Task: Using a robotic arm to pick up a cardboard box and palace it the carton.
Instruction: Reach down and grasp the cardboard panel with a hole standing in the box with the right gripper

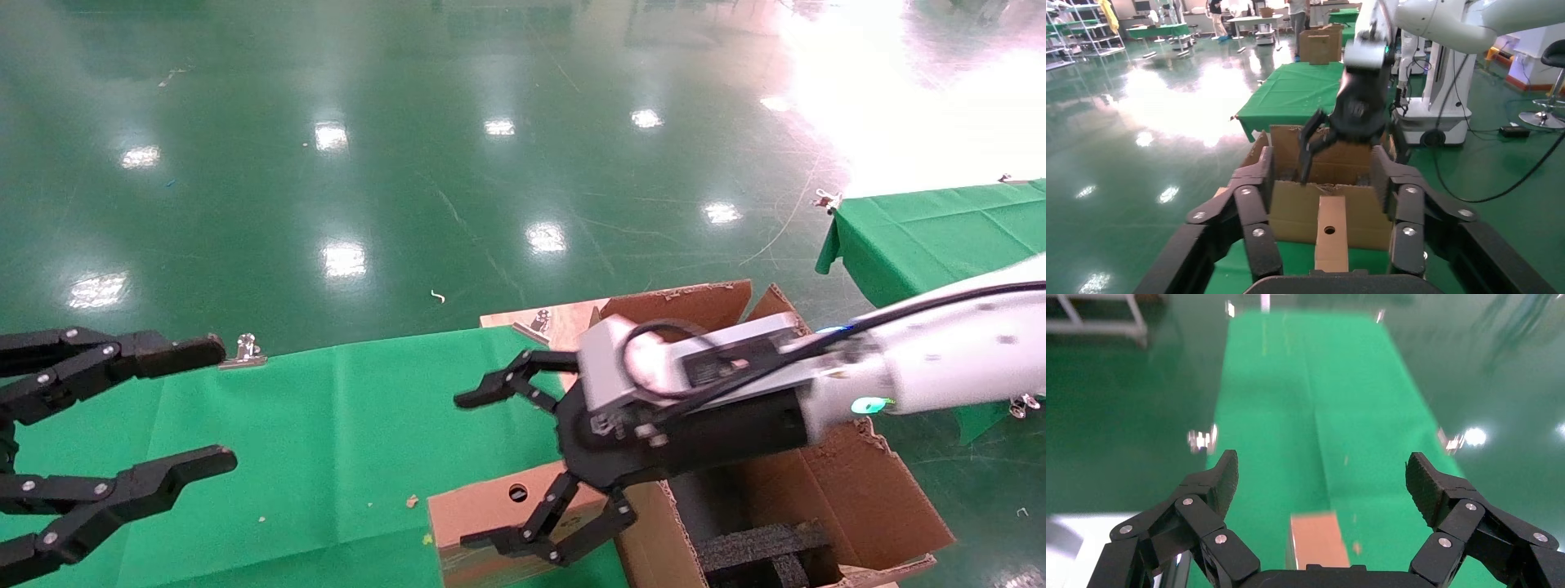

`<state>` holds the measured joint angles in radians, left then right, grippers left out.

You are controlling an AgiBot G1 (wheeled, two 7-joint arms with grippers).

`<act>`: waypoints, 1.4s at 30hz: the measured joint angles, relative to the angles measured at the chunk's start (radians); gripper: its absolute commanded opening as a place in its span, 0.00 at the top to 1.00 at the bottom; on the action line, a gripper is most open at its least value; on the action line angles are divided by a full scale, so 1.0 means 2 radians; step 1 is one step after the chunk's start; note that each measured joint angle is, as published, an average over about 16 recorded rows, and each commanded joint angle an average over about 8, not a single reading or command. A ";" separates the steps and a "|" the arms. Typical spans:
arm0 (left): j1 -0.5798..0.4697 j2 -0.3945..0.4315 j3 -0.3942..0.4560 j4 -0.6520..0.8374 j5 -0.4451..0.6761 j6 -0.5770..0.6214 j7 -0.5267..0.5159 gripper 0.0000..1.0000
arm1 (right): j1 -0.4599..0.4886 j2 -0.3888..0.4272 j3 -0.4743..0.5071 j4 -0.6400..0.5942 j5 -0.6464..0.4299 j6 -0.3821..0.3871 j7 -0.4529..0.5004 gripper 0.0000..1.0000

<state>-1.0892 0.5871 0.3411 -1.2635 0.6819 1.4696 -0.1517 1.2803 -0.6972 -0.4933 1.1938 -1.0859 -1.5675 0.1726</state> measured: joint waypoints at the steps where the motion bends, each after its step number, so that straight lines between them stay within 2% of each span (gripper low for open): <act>1: 0.000 0.000 0.000 0.000 0.000 0.000 0.000 1.00 | 0.009 -0.006 -0.010 -0.004 -0.015 -0.001 0.000 0.00; 8: 0.000 0.000 0.000 0.000 0.000 0.000 0.000 1.00 | 0.068 -0.048 -0.080 -0.032 -0.108 -0.003 0.004 0.00; 14: 0.000 0.000 0.000 0.000 0.000 0.000 0.000 1.00 | 0.111 -0.082 -0.135 -0.055 -0.166 -0.005 0.008 0.00; 21: 0.000 0.000 0.000 0.000 0.000 0.000 0.000 1.00 | 0.150 -0.110 -0.193 -0.075 -0.207 -0.006 0.007 0.00; 30: 0.000 0.000 0.000 0.000 0.000 0.000 0.000 1.00 | 0.185 -0.132 -0.255 -0.088 -0.228 -0.006 -0.001 0.00; 31: 0.000 0.000 0.000 0.000 0.000 0.000 0.000 0.94 | 0.188 -0.133 -0.260 -0.089 -0.229 -0.005 -0.002 0.00; 36: 0.000 0.000 0.000 0.000 0.000 0.000 0.000 0.31 | 0.200 -0.139 -0.282 -0.094 -0.227 -0.005 -0.006 0.00; 37: 0.000 0.000 0.000 0.000 0.000 0.000 0.000 0.19 | 0.202 -0.140 -0.286 -0.095 -0.226 -0.005 -0.007 0.07; 38: 0.000 0.000 0.000 0.000 0.000 0.000 0.000 0.06 | 0.203 -0.140 -0.289 -0.096 -0.224 -0.005 -0.008 0.19; 39: 0.000 0.000 0.000 0.000 0.000 0.000 0.000 0.00 | 0.204 -0.141 -0.292 -0.097 -0.223 -0.005 -0.008 0.32; 42: 0.000 0.000 0.000 0.000 0.000 0.000 0.000 0.00 | 0.207 -0.142 -0.299 -0.100 -0.219 -0.006 -0.010 0.69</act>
<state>-1.0893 0.5869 0.3416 -1.2633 0.6817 1.4693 -0.1514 1.6942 -0.9815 -1.0903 0.9940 -1.5233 -1.5785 0.1536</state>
